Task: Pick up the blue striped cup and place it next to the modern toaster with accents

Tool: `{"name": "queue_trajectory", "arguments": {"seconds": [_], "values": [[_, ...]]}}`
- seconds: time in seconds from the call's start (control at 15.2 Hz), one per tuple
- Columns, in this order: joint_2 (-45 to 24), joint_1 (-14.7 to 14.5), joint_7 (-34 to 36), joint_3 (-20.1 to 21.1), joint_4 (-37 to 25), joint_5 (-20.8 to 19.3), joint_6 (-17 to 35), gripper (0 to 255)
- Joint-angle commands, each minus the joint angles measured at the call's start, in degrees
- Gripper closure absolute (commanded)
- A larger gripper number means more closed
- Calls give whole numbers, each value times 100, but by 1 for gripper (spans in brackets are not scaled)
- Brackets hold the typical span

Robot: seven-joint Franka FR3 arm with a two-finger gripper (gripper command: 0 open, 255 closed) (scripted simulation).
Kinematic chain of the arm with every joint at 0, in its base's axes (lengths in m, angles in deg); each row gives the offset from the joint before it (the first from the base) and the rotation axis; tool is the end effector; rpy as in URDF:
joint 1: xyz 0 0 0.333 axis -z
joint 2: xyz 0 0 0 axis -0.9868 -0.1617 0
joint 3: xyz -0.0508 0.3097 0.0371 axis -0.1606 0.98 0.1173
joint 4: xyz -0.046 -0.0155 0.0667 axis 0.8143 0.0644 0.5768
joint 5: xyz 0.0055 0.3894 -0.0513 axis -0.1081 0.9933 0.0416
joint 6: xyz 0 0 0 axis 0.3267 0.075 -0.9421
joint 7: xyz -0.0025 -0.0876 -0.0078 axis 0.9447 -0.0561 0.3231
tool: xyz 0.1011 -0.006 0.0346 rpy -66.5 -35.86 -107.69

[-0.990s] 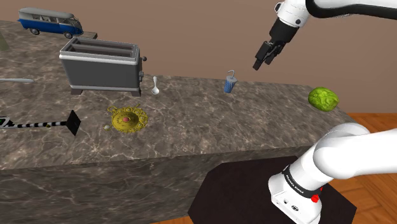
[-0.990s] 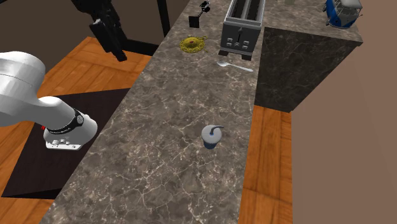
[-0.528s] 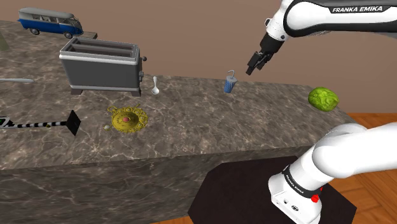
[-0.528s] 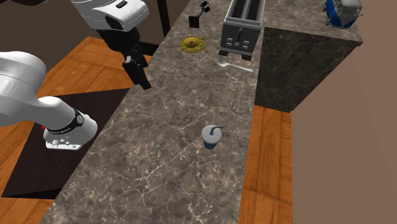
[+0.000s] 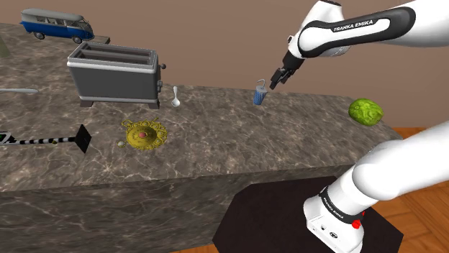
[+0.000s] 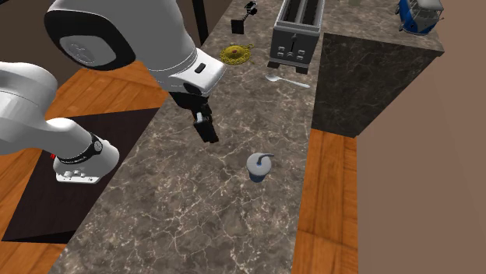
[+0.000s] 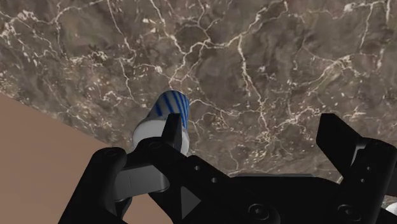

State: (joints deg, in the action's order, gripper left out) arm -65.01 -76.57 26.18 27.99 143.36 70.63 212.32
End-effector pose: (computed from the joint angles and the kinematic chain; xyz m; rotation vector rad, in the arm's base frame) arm 0.4505 -0.0962 0.4500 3.0657 0.2155 0.2761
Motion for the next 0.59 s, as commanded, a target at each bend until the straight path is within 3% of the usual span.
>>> {"name": "queue_trajectory", "arguments": {"seconds": [0.0,0.53], "values": [[-386,14,-174,-113,-119,47,325,0],[-2073,109,-1103,-463,-929,643,1360,0]]}}
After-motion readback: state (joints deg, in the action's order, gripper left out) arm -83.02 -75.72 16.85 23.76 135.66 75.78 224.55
